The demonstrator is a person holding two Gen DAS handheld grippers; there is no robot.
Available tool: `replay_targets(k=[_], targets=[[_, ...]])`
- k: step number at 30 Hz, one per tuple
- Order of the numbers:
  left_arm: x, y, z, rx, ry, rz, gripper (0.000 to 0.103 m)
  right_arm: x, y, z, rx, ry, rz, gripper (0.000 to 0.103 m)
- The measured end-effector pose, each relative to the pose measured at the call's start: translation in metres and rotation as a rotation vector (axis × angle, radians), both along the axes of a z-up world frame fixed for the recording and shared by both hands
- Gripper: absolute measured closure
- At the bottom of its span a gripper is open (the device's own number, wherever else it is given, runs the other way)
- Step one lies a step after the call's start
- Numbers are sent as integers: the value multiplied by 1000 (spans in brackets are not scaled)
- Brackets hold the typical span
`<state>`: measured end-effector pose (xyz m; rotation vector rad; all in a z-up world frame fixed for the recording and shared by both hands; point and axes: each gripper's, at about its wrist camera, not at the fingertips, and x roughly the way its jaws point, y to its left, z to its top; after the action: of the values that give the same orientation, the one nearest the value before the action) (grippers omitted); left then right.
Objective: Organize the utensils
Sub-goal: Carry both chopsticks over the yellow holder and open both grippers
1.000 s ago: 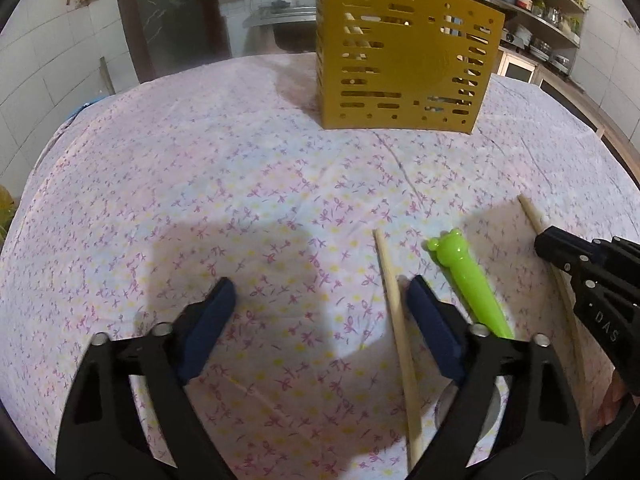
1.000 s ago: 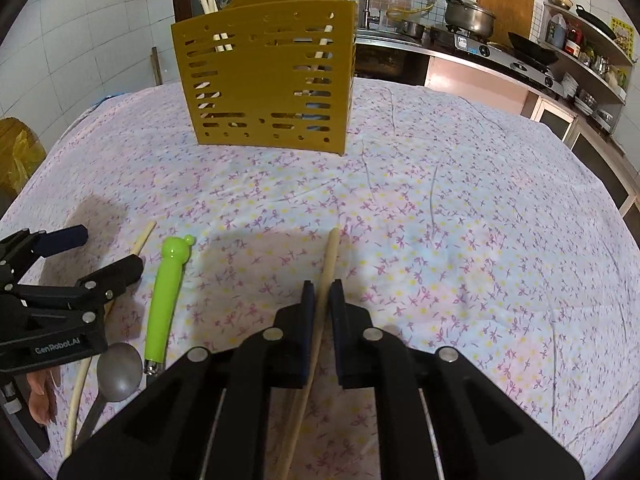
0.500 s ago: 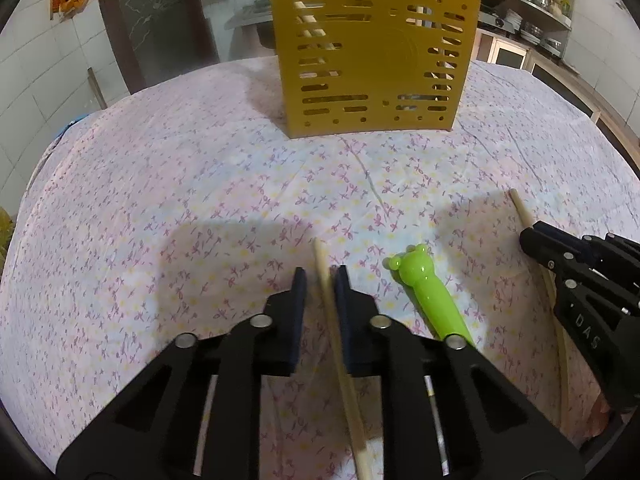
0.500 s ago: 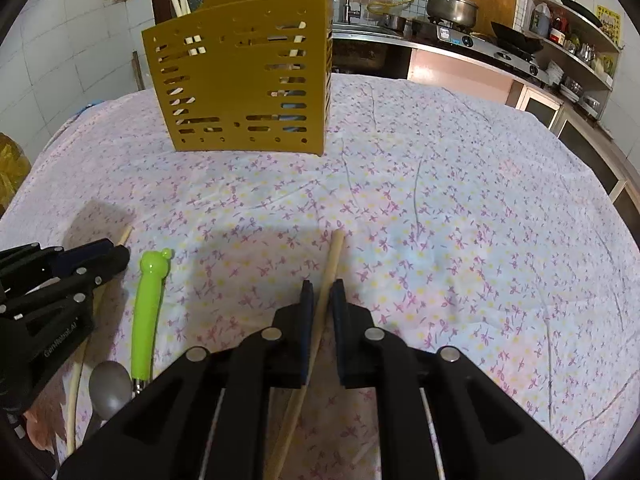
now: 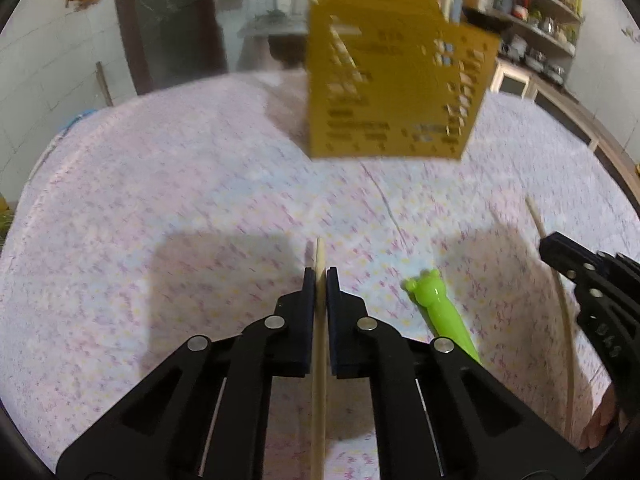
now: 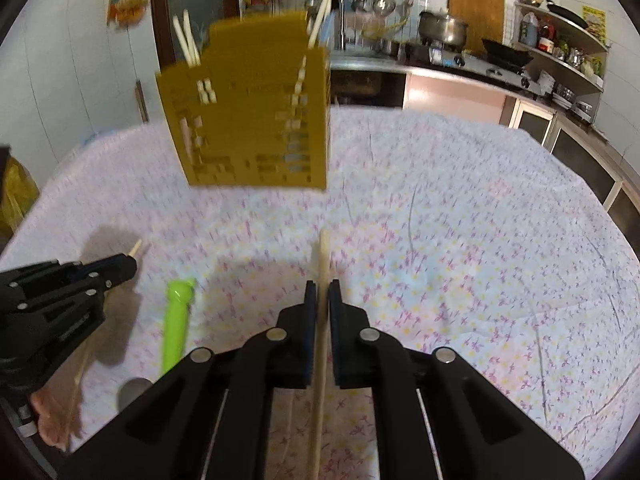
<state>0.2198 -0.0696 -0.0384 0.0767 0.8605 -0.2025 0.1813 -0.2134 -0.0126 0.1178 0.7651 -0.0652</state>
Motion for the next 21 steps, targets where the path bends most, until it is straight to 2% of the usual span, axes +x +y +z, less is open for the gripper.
replay_targets(k=[5, 9, 12, 13, 15, 21], targets=[[-14, 18, 28, -57, -123, 25, 99, -17, -9, 21, 43, -123, -22, 97], [-22, 27, 44, -77, -196, 43, 99, -15, -6, 21, 12, -133, -5, 96], [-16, 31, 46, -89, -175, 53, 99, -3, -5, 8, 2, -72, 12, 94], [-13, 32, 42, -90, -157, 57, 99, 3, -4, 1, -16, -42, 14, 90], [-5, 34, 32, -84, -110, 62, 99, 10, -4, -8, -23, 6, 12, 61], [11, 42, 13, -78, -27, 84, 99, 22, -3, -25, -42, 116, 4, 63]])
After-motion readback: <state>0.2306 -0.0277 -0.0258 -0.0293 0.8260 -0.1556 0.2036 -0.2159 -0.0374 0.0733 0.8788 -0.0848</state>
